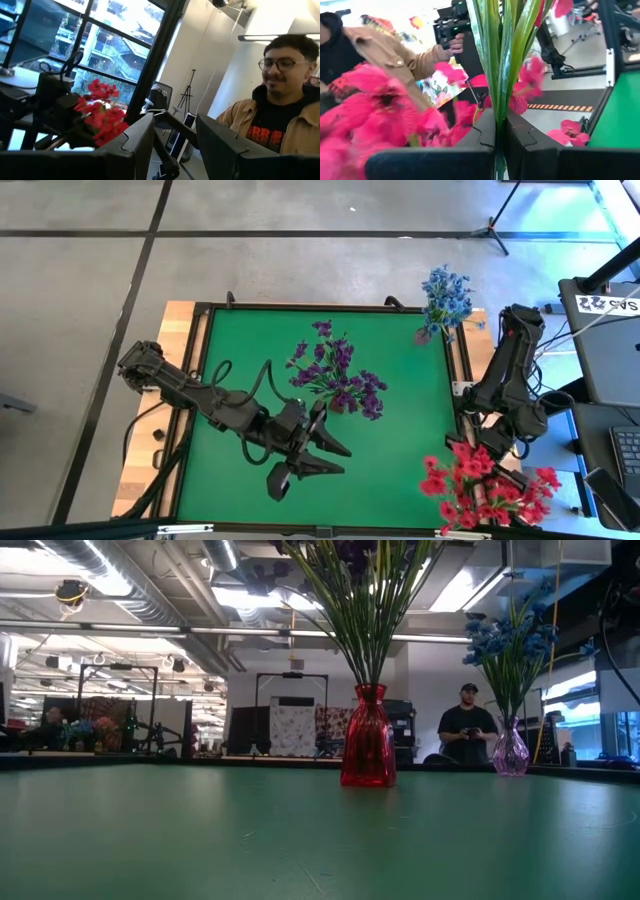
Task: Sort flowers into vase by color
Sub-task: Put the red flowers into the transparent vase
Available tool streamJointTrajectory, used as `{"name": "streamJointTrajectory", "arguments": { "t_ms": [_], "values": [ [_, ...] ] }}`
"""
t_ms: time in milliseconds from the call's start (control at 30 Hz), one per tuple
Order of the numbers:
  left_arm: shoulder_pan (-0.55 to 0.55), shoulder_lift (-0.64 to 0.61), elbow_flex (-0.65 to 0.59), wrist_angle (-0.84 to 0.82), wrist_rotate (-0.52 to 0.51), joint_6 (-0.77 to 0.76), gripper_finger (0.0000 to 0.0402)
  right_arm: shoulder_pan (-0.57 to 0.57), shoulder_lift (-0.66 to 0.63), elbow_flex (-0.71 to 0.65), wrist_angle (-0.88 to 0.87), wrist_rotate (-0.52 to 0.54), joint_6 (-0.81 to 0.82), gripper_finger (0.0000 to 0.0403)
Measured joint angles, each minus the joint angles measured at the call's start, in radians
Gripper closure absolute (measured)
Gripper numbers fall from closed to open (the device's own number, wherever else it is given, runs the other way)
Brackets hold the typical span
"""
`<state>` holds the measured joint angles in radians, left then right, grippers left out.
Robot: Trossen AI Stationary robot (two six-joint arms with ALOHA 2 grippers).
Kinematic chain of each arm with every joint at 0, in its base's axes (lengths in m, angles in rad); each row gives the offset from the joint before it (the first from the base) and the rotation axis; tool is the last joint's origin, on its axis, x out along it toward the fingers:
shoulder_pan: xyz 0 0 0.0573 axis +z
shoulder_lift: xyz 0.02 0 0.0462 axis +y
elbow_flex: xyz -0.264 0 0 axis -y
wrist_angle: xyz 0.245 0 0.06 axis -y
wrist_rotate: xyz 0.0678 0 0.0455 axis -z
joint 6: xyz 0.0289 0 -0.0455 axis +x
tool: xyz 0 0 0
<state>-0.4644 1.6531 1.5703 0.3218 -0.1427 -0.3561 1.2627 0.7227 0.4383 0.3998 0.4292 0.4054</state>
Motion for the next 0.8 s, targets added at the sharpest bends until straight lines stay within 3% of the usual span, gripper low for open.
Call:
{"name": "streamJointTrajectory", "arguments": {
  "t_ms": [367,800],
  "values": [
    [0.015,0.000,0.000,0.000,-0.002,-0.036,0.0259,0.000,0.000,-0.001,-0.013,-0.094,-0.045,0.0393],
    [0.011,0.000,0.000,0.000,-0.002,-0.035,0.0259,0.000,0.000,-0.001,-0.207,-0.190,-0.073,0.0388]
  ]
}}
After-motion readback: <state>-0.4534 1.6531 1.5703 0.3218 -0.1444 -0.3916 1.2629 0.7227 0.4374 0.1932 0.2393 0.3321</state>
